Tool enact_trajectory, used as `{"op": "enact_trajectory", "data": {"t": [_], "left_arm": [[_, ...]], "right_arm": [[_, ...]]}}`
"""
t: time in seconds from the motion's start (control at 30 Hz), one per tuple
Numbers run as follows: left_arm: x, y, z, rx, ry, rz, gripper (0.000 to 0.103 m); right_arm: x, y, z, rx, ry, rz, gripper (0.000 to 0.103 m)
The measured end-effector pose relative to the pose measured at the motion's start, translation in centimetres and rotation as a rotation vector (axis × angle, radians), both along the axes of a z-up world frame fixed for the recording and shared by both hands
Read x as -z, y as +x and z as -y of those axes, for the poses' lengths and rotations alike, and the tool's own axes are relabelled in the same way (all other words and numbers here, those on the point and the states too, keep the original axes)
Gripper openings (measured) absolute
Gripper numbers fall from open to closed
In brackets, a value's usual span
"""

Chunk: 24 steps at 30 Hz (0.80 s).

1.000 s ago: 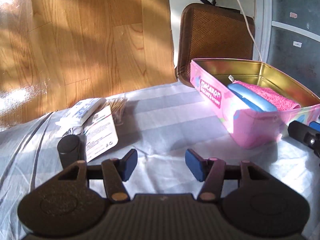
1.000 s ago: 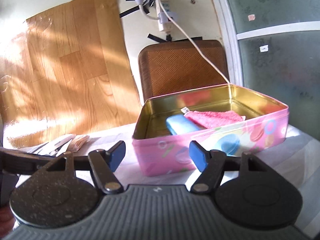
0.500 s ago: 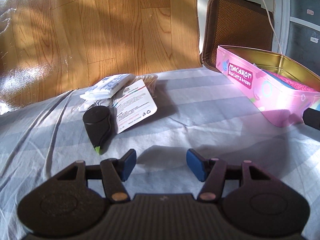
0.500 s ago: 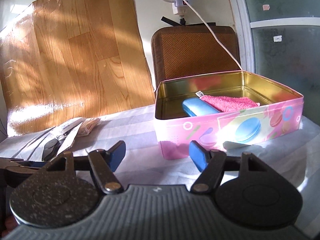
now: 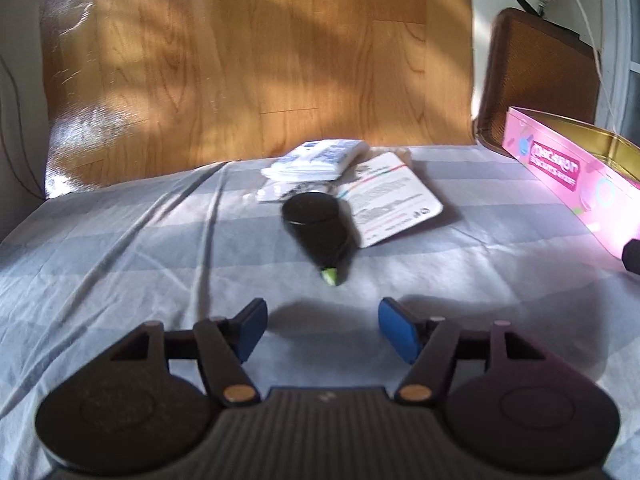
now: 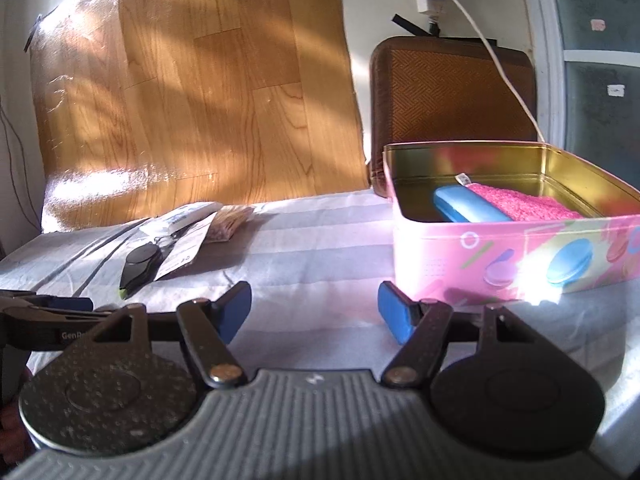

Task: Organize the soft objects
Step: 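Move the left gripper back toward the black marker, then grasp the black marker with the left gripper and place it in the tin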

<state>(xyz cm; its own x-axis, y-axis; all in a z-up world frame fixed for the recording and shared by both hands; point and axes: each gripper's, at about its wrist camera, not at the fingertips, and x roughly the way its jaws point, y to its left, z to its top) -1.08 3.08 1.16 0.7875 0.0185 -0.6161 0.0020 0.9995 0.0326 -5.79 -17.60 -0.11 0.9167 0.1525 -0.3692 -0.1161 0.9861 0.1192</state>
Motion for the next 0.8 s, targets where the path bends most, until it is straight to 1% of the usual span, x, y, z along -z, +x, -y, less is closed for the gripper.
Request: {"op": "enact_trajectory", "data": {"t": [0.03,0.17,0.2,0.27,0.3,0.37,0.4,0.47,0.5,0.53,0.57,0.6,0.63,0.67,0.7,0.8], "left_arm": [[0.0,0.0,-1.1,-0.032,-0.007,0.007,0.063],[0.3,0.1,-5.8,-0.178,-0.050,0.032,0.063],[0.3,0.3,-7.1,-0.209,-0.096,0.034,0.063],[0.5,0.1,-9.0,-0.226,-0.213,0.045,0.063],[0.6,-0.2,-9.6,-0.237,-0.249,0.061,0.063],[0.6,-0.3,-9.9,-0.249,-0.263,0.068,0.063],[0.6,-0.2,-9.8,-0.248,-0.260,0.071,0.063],[0.6,-0.3,-9.5,-0.242,-0.251,0.076,0.063],[0.6,-0.2,-9.4,-0.239,-0.250,0.077,0.060],[0.6,-0.1,-9.4,-0.246,-0.249,0.075,0.060],[0.7,-0.1,-9.6,-0.243,-0.261,0.075,0.060],[0.7,-0.1,-9.7,-0.241,-0.273,0.076,0.060],[0.7,0.0,-9.9,-0.243,-0.280,0.077,0.060],[0.8,0.0,-10.0,-0.243,-0.285,0.077,0.060],[0.8,0.0,-10.0,-0.242,-0.288,0.078,0.060],[0.8,0.1,-9.9,-0.233,-0.287,0.076,0.060]], "right_arm": [[-0.1,0.3,-0.6,-0.030,-0.008,-0.004,0.071],[-0.7,2.2,-4.2,-0.173,-0.057,-0.013,0.062],[-0.9,2.7,-5.2,-0.207,-0.072,-0.011,0.061],[-1.2,4.1,-7.5,-0.276,-0.091,-0.016,0.061],[-1.4,4.8,-8.6,-0.307,-0.091,-0.024,0.061],[-1.5,6.3,-10.7,-0.370,-0.088,-0.043,0.060],[-1.4,7.1,-12.0,-0.391,-0.104,-0.055,0.060],[-1.0,8.7,-13.9,-0.396,-0.137,-0.081,0.060],[-0.7,9.7,-14.7,-0.399,-0.138,-0.102,0.061],[-0.4,10.5,-15.4,-0.403,-0.140,-0.120,0.058],[0.0,11.4,-16.1,-0.406,-0.163,-0.139,0.056],[0.5,12.1,-16.7,-0.403,-0.196,-0.157,0.056],[0.9,12.5,-17.0,-0.403,-0.215,-0.169,0.055],[1.0,12.5,-17.0,-0.406,-0.212,-0.149,0.047],[1.0,12.4,-16.9,-0.419,-0.204,-0.152,0.042],[0.8,11.2,-15.9,-0.436,-0.200,-0.169,0.042]]}}
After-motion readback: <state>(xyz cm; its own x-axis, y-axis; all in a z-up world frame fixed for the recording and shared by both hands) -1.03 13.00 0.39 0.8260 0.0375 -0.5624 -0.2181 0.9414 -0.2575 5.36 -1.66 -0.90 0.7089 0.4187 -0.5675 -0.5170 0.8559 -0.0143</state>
